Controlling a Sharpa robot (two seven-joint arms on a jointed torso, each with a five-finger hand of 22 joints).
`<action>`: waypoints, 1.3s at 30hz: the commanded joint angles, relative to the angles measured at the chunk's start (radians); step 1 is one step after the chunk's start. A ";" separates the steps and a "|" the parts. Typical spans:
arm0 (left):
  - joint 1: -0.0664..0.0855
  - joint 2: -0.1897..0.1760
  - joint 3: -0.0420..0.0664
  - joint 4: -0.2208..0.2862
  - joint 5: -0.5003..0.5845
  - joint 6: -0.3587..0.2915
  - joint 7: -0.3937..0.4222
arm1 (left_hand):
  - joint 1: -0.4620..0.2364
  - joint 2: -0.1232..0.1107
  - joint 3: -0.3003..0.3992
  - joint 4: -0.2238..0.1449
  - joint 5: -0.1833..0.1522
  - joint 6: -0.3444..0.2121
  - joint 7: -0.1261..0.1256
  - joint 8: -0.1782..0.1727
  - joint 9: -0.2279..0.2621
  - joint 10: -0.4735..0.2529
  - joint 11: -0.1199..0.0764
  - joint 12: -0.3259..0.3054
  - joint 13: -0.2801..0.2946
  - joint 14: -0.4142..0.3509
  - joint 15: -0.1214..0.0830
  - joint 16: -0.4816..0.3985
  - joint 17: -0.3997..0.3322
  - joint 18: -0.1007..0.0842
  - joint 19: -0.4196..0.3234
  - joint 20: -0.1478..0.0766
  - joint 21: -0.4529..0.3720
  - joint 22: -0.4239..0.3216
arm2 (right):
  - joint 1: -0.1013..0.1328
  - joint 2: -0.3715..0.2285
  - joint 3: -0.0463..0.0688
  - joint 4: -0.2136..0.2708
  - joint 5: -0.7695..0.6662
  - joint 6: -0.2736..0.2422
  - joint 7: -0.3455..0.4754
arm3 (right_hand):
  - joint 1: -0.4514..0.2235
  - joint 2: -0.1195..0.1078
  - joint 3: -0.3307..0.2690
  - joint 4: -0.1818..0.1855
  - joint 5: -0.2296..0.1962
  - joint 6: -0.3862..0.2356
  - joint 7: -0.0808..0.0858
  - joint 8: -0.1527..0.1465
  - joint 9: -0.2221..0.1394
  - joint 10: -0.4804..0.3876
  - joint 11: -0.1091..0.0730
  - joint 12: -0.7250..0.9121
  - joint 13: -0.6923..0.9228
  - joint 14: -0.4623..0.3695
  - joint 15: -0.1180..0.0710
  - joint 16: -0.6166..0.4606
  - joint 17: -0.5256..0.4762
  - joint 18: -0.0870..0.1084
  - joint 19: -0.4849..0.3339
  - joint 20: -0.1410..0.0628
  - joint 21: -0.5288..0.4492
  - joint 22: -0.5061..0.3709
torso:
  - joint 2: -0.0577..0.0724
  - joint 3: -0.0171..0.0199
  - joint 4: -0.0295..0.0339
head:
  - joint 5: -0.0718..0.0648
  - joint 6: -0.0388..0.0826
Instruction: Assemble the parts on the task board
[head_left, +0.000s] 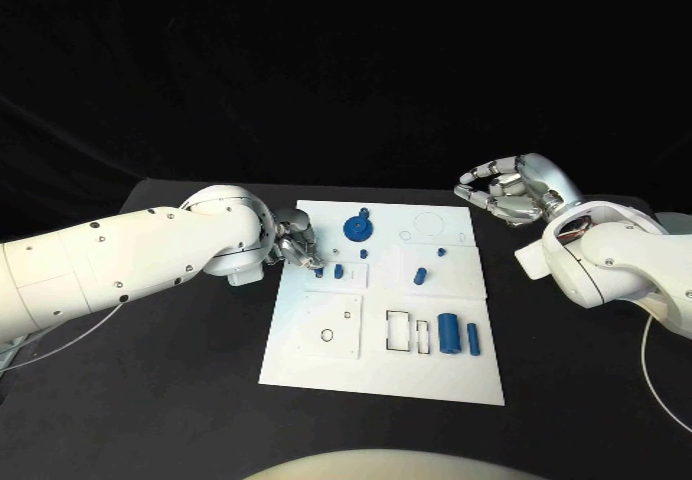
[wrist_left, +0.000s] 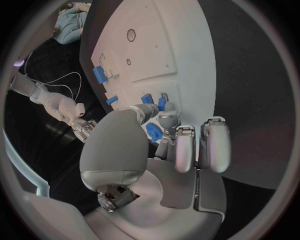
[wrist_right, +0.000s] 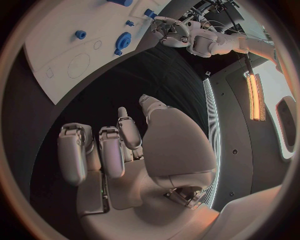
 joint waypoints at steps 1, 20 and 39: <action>-0.001 0.003 0.000 -0.002 -0.028 0.024 -0.003 | -0.002 -0.007 0.180 -0.176 0.006 0.008 -0.002 0.005 0.001 0.005 0.000 0.005 0.001 0.102 -0.008 0.005 0.249 -0.005 0.006 -0.002 0.005 0.007 | -0.001 0.000 0.000 0.001 -0.003 0.008 0.010 | -0.005 0.003 0.003 -0.001 0.002 -0.005 0.001 0.005 -0.001 -0.003 0.000 0.001 0.000 0.074 -0.008 -0.006 0.158 0.011 0.038 -0.009 -0.005 0.176 | 0.000 -0.0003 -0.0001 | 0.000 0.001; -0.002 0.006 -0.004 -0.002 -0.033 0.056 -0.008 | -0.009 -0.013 0.191 -0.179 0.010 0.012 -0.003 0.008 0.002 0.008 -0.001 0.008 0.005 0.102 -0.009 0.005 0.250 -0.006 0.007 -0.003 0.006 0.009 | -0.001 -0.001 0.000 0.001 -0.003 0.008 0.011 | -0.005 0.003 0.003 -0.001 0.002 -0.005 0.001 0.005 -0.001 -0.003 0.000 0.001 0.000 0.074 -0.008 -0.006 0.158 0.011 0.038 -0.009 -0.005 0.176 | 0.000 -0.0003 -0.0006 | 0.002 -0.002; -0.002 0.012 -0.004 -0.009 0.011 0.054 -0.005 | -0.016 -0.025 0.207 -0.188 0.017 0.018 -0.006 0.011 0.004 0.015 -0.003 0.015 0.013 0.103 -0.011 0.007 0.253 -0.006 0.008 -0.004 0.007 0.012 | -0.001 -0.001 0.000 0.000 -0.003 0.009 0.011 | -0.005 0.003 0.003 -0.001 0.002 -0.005 0.001 0.005 -0.001 -0.003 0.000 0.001 0.000 0.074 -0.008 -0.006 0.158 0.011 0.038 -0.009 -0.005 0.176 | 0.000 -0.0006 -0.0007 | -0.001 -0.003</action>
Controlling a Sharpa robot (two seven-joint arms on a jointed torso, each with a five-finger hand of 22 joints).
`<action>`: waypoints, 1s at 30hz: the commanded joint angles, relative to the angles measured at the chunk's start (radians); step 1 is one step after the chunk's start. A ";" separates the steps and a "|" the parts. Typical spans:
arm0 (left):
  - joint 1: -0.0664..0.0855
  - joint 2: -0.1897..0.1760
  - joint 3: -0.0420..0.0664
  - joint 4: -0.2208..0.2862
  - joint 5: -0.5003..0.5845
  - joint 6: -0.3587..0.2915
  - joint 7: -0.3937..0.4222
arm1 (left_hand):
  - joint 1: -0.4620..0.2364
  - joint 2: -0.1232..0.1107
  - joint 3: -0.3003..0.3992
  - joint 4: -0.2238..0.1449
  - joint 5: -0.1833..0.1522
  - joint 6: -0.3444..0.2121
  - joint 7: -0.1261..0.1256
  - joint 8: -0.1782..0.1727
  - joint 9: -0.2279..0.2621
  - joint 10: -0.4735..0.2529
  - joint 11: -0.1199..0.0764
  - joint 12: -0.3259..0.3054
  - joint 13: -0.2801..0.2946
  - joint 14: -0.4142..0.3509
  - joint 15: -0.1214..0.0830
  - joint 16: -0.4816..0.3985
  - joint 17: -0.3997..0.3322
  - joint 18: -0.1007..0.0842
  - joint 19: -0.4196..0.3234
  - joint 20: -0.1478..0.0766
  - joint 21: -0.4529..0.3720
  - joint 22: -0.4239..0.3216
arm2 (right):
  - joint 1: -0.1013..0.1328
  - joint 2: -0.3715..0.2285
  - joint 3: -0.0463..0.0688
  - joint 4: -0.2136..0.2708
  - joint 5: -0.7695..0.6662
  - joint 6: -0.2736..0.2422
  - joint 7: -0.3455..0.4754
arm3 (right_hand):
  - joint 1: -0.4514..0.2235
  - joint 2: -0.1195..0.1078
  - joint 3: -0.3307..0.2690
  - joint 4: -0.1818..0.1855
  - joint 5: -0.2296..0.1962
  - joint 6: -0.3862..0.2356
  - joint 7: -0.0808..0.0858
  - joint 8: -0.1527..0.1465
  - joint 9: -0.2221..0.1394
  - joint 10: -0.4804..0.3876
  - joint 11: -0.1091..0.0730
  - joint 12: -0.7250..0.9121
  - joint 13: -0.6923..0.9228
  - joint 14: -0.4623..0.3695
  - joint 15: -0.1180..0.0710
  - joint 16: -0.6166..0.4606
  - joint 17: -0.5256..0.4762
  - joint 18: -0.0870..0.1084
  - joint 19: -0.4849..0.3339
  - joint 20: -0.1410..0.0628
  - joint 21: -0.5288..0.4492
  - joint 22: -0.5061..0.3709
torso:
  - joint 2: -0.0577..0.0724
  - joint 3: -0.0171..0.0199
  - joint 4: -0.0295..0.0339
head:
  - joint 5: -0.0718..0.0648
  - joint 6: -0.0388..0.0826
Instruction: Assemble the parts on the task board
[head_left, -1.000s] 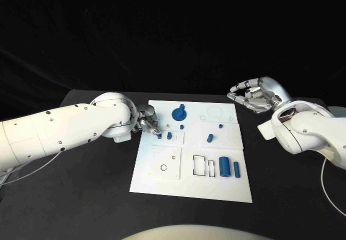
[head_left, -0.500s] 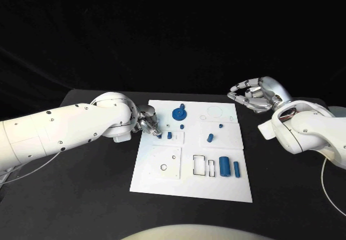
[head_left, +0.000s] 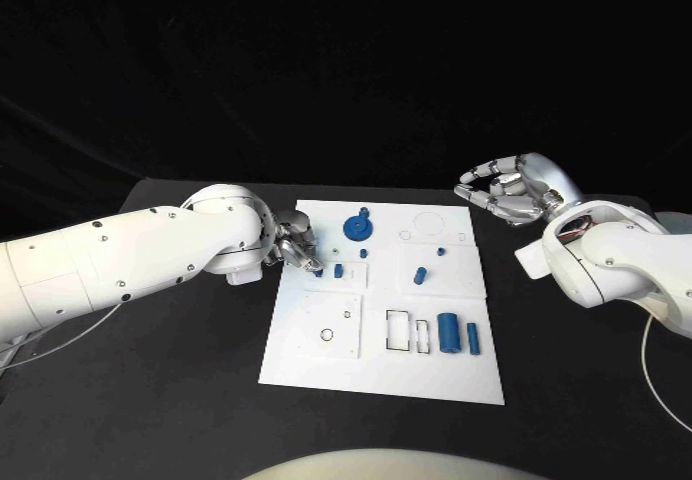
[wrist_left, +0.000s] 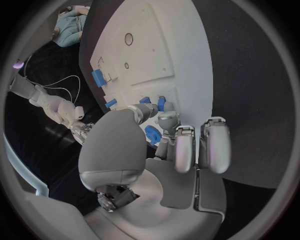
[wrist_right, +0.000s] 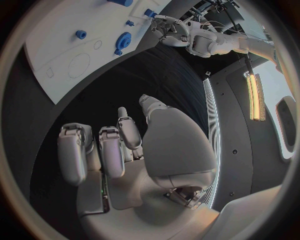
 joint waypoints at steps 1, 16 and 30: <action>-0.003 0.006 -0.002 0.000 0.023 0.025 -0.001 | 0.006 -0.004 0.192 -0.183 0.003 0.006 0.000 0.004 0.000 0.005 0.000 0.007 0.001 0.099 -0.008 0.007 0.254 -0.006 0.004 -0.001 0.004 0.011 | -0.001 0.001 0.000 0.000 -0.003 0.009 0.010 | -0.005 0.003 0.003 -0.001 0.002 -0.005 0.001 0.005 -0.002 -0.003 0.000 0.001 0.000 0.074 -0.008 -0.006 0.158 0.011 0.038 -0.009 -0.005 0.176 | 0.000 -0.0001 -0.0001 | 0.000 -0.001; -0.003 0.010 -0.002 -0.002 0.037 0.063 -0.001 | 0.004 -0.014 0.202 -0.193 0.004 0.012 -0.002 0.005 0.002 0.011 -0.001 0.012 0.008 0.101 -0.009 0.010 0.260 -0.008 0.006 -0.002 0.007 0.017 | -0.001 0.002 0.000 -0.001 -0.003 0.009 0.010 | -0.007 0.003 0.004 -0.002 0.008 -0.006 0.001 0.008 -0.002 -0.003 -0.001 0.001 -0.001 0.074 -0.009 -0.006 0.158 0.011 0.038 -0.009 -0.006 0.176 | 0.000 0.0010 0.0002 | 0.001 -0.004; -0.002 0.022 -0.002 -0.023 0.029 0.045 -0.008 | 0.002 -0.016 0.210 -0.194 0.008 0.015 -0.002 0.006 0.004 0.014 -0.002 0.015 0.012 0.101 -0.010 0.010 0.259 -0.008 0.006 -0.002 0.007 0.017 | -0.001 0.003 0.000 -0.001 -0.003 0.009 0.010 | -0.007 0.003 0.004 -0.002 0.008 -0.006 0.001 0.008 -0.002 -0.003 -0.001 0.001 -0.001 0.074 -0.009 -0.006 0.158 0.011 0.038 -0.009 -0.006 0.176 | 0.000 0.0013 -0.0007 | 0.003 -0.007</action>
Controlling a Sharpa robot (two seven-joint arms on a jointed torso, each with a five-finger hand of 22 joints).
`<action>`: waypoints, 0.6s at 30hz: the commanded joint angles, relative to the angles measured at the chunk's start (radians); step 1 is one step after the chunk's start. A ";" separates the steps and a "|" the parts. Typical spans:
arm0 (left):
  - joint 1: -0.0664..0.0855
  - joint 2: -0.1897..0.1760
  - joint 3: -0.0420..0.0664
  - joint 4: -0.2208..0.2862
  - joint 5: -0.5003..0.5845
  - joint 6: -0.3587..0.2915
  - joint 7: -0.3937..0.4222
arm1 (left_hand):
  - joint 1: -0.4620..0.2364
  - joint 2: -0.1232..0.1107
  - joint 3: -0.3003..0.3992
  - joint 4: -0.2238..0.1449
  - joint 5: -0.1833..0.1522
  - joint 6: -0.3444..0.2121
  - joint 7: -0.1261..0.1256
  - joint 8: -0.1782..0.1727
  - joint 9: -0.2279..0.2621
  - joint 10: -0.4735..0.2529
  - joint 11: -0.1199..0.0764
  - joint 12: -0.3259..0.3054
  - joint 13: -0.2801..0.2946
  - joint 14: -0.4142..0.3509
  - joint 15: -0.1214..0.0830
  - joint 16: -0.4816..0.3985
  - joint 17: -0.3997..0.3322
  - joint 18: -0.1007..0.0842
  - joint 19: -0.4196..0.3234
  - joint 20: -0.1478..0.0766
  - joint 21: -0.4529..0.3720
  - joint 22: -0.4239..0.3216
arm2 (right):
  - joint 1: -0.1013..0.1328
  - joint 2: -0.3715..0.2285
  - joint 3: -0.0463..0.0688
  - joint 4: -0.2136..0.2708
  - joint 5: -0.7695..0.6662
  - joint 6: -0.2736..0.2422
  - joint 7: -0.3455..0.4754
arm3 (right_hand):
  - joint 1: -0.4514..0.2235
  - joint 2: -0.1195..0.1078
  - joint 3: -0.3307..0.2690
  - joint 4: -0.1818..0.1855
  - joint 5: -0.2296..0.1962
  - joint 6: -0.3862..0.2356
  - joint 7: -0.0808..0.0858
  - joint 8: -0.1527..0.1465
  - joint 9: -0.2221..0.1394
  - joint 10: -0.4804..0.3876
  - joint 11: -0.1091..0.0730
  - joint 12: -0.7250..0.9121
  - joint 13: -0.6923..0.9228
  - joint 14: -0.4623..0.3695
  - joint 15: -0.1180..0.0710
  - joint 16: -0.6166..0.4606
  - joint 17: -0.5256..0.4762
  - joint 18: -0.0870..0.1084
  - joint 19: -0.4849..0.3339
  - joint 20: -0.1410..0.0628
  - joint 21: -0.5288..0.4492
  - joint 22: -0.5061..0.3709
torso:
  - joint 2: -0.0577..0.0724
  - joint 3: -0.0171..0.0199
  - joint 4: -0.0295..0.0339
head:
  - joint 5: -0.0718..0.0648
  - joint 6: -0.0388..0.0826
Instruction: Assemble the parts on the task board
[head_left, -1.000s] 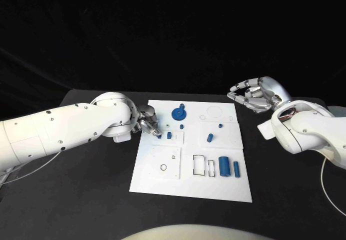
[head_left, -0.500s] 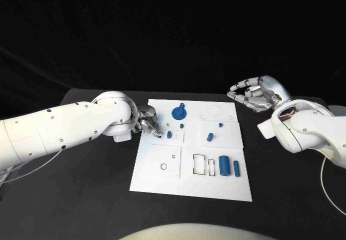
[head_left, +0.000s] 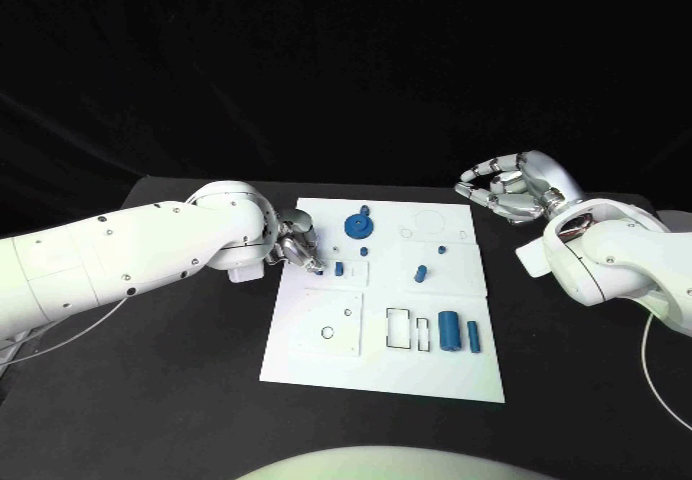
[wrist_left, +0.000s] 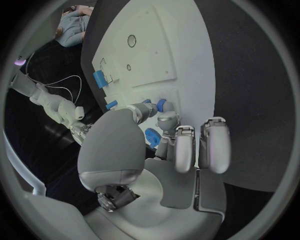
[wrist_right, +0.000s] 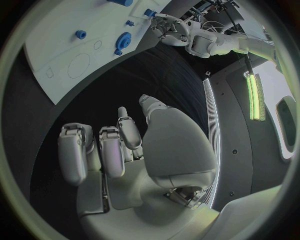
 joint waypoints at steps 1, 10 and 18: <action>-0.003 0.009 -0.002 -0.005 0.003 0.012 -0.005 | 0.008 0.003 0.193 -0.187 0.004 0.004 -0.001 0.002 0.002 0.007 -0.002 0.007 0.001 0.105 -0.006 0.006 0.259 -0.008 0.006 -0.003 0.004 0.018 | -0.001 0.001 0.000 0.001 -0.003 0.008 0.009 | -0.007 0.003 0.004 -0.002 0.003 -0.006 0.001 0.001 -0.001 -0.003 -0.001 0.001 -0.001 0.078 -0.005 -0.006 0.158 0.011 0.034 -0.005 -0.006 0.175 | 0.001 0.0002 -0.0009 | 0.001 -0.001; -0.002 0.030 -0.002 -0.029 -0.008 0.029 -0.016 | 0.007 0.004 0.196 -0.187 0.005 0.004 -0.001 0.002 0.003 0.007 -0.002 0.006 0.000 0.104 -0.006 0.004 0.256 -0.007 0.006 -0.003 0.003 0.016 | -0.001 -0.001 0.000 0.003 -0.003 0.008 0.008 | -0.007 0.003 0.004 -0.002 0.003 -0.006 0.001 0.001 -0.001 -0.003 -0.001 0.001 -0.001 0.078 -0.005 -0.006 0.158 0.011 0.034 -0.005 -0.006 0.175 | 0.001 -0.0002 -0.0007 | 0.001 -0.004; -0.001 0.048 -0.003 -0.045 -0.015 0.052 -0.023 | 0.006 0.004 0.197 -0.187 0.005 0.004 -0.001 0.002 0.003 0.007 -0.002 0.006 0.000 0.104 -0.007 0.004 0.256 -0.007 0.006 -0.003 0.003 0.017 | -0.001 -0.003 0.000 0.006 -0.003 0.009 0.007 | -0.008 0.002 0.005 -0.002 0.004 -0.007 0.001 0.004 -0.002 -0.003 -0.001 0.000 -0.001 0.077 -0.005 -0.007 0.156 0.011 0.034 -0.006 -0.008 0.175 | 0.000 -0.0004 -0.0012 | -0.002 -0.007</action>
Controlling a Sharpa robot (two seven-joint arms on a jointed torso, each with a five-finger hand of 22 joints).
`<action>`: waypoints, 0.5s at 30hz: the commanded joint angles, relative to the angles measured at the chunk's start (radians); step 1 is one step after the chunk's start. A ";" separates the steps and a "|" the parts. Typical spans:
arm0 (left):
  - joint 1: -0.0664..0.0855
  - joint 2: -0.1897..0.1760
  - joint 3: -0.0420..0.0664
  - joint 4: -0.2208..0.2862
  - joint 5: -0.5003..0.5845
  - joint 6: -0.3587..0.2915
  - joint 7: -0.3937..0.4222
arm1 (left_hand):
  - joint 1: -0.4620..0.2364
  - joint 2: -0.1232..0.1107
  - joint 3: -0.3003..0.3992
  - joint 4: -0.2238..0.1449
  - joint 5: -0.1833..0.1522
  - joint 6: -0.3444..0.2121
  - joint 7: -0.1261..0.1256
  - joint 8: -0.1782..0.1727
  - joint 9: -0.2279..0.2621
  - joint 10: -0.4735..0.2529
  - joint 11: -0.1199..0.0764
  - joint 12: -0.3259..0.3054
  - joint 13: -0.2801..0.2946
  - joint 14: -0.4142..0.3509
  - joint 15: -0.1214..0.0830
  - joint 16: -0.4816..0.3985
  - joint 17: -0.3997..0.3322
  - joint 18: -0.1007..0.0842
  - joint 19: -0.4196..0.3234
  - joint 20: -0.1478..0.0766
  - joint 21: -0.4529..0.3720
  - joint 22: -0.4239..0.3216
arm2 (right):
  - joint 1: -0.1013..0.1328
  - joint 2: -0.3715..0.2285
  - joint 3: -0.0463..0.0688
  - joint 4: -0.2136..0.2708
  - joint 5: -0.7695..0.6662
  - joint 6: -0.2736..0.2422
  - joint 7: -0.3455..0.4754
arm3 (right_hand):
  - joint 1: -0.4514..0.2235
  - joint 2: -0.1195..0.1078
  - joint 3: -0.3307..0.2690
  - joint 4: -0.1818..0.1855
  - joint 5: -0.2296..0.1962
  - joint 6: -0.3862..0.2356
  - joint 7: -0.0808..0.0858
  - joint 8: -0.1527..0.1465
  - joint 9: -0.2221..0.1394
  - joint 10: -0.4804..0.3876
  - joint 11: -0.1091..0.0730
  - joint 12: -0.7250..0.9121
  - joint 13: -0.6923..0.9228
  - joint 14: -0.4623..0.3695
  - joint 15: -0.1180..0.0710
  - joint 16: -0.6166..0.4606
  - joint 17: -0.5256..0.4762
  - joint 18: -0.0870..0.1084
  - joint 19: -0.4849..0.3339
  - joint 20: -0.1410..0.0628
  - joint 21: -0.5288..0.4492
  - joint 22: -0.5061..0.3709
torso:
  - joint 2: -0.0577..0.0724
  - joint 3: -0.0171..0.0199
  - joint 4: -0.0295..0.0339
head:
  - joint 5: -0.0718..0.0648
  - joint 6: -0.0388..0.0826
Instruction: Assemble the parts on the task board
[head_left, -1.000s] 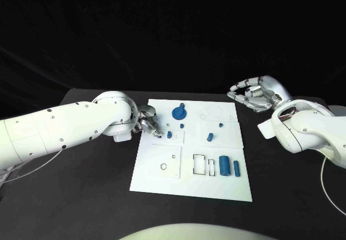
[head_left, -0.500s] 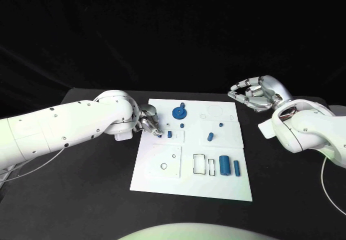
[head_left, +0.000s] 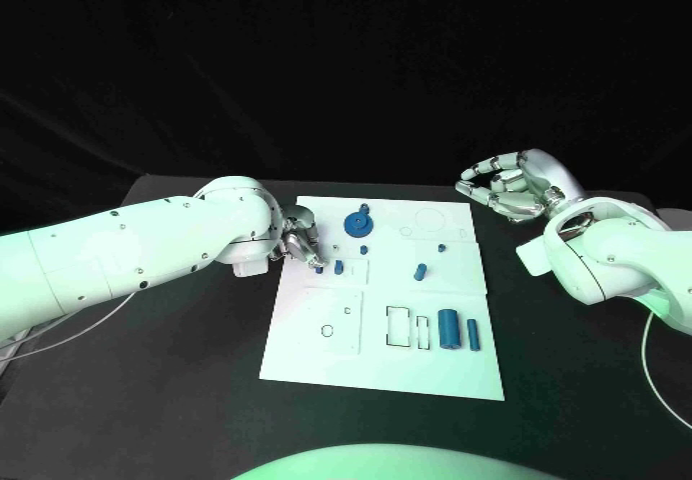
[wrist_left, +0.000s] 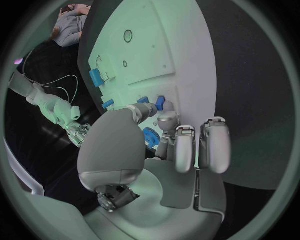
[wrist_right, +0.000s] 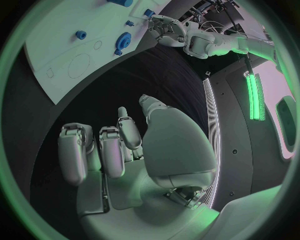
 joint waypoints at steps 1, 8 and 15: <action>-0.004 0.010 -0.003 -0.002 -0.007 0.042 -0.005 | 0.007 0.004 0.194 -0.189 0.005 0.000 -0.004 -0.001 0.002 0.007 -0.002 0.003 0.000 0.104 -0.007 0.004 0.256 -0.007 0.006 -0.003 0.003 0.017 | -0.001 0.000 0.000 0.003 -0.003 0.009 0.006 | -0.008 0.002 0.005 -0.002 0.004 -0.007 0.001 0.004 -0.002 -0.003 -0.001 0.000 -0.001 0.077 -0.005 -0.007 0.156 0.011 0.034 -0.006 -0.007 0.175 | 0.000 -0.0003 -0.0005 | -0.002 -0.003; -0.004 0.015 -0.003 -0.005 -0.008 0.065 -0.007 | 0.006 0.003 0.195 -0.190 0.005 0.000 -0.004 -0.001 0.002 0.007 -0.002 0.003 0.001 0.104 -0.007 0.004 0.257 -0.007 0.006 -0.003 0.004 0.018 | -0.001 -0.001 0.000 0.004 -0.003 0.009 0.006 | -0.008 0.002 0.005 -0.002 0.004 -0.007 0.001 0.004 -0.002 -0.003 -0.001 0.000 -0.001 0.077 -0.005 -0.007 0.156 0.011 0.034 -0.006 -0.007 0.175 | -0.001 -0.0006 0.0010 | -0.006 -0.005; -0.004 0.012 -0.004 -0.007 -0.010 0.060 -0.007 | -0.011 -0.001 0.192 -0.182 0.003 0.000 -0.005 -0.001 0.006 0.008 -0.002 0.001 -0.002 0.104 -0.006 0.004 0.256 -0.007 0.005 -0.002 0.002 0.016 | -0.001 -0.003 0.000 0.004 -0.003 0.007 0.007 | -0.008 0.001 0.005 -0.002 0.004 -0.008 0.001 0.004 -0.002 -0.005 -0.001 -0.001 -0.003 0.077 -0.005 -0.007 0.155 0.012 0.033 -0.006 -0.009 0.174 | -0.001 -0.0011 0.0022 | -0.006 -0.001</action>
